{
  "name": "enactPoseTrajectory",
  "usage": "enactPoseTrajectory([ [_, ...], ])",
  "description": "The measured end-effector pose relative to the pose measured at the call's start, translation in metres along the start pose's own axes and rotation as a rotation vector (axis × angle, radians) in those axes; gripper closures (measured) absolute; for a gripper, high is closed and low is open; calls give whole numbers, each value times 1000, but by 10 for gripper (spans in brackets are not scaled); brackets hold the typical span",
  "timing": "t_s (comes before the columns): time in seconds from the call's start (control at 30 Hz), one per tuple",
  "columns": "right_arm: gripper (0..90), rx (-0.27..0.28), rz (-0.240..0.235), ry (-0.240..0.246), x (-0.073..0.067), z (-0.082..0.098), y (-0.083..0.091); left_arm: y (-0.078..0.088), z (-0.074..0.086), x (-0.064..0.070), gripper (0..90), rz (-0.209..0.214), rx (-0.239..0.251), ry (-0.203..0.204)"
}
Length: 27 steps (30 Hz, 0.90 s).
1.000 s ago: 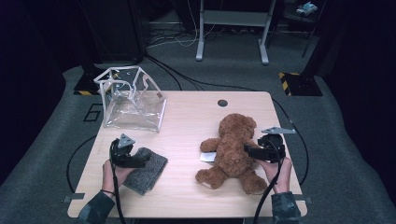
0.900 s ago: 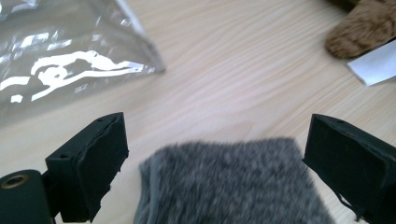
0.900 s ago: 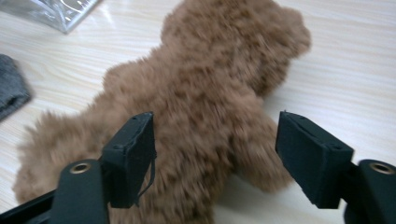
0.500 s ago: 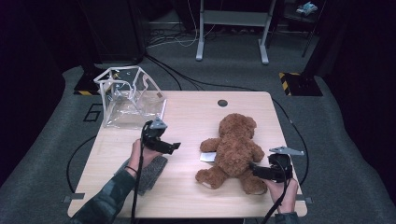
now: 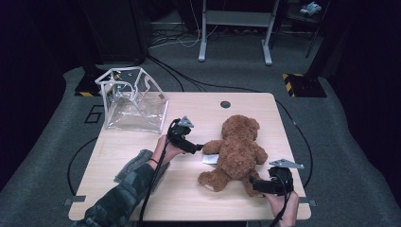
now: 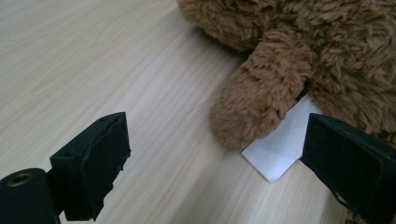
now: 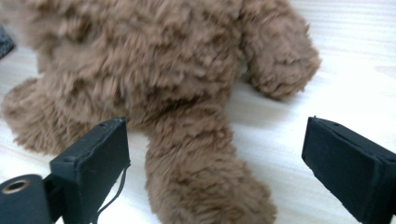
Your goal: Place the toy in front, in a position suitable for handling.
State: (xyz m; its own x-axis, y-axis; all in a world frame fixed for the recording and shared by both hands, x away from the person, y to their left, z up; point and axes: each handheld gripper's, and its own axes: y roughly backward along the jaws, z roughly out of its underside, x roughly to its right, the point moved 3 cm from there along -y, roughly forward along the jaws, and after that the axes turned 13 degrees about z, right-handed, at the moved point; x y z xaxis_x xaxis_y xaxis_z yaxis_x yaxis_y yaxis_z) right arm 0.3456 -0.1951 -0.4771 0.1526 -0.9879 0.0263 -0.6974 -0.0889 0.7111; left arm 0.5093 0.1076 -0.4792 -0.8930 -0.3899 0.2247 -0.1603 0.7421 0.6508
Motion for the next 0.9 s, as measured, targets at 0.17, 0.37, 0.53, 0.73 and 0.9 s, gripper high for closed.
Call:
enactPoseTrajectory([
  [0.17, 42, -15, 13, 15, -11, 15, -4, -26, -9, 3, 122, 52, -44, -29],
  [0.37, 110, -18, 33, 12, -12, 23, -8, -56, -16, 6, 201, 69, -122, -96],
  [0.53, 175, -28, 38, 19, -13, 28, -16, -67, -14, 6, 303, 102, -121, -99],
  [0.73, 365, -29, 54, 37, -14, 34, -20, -77, -10, 11, 583, 111, -151, -156],
  [0.9, 615, -10, 53, 57, -15, 33, -18, -75, -7, 12, 711, 88, -122, -178],
])
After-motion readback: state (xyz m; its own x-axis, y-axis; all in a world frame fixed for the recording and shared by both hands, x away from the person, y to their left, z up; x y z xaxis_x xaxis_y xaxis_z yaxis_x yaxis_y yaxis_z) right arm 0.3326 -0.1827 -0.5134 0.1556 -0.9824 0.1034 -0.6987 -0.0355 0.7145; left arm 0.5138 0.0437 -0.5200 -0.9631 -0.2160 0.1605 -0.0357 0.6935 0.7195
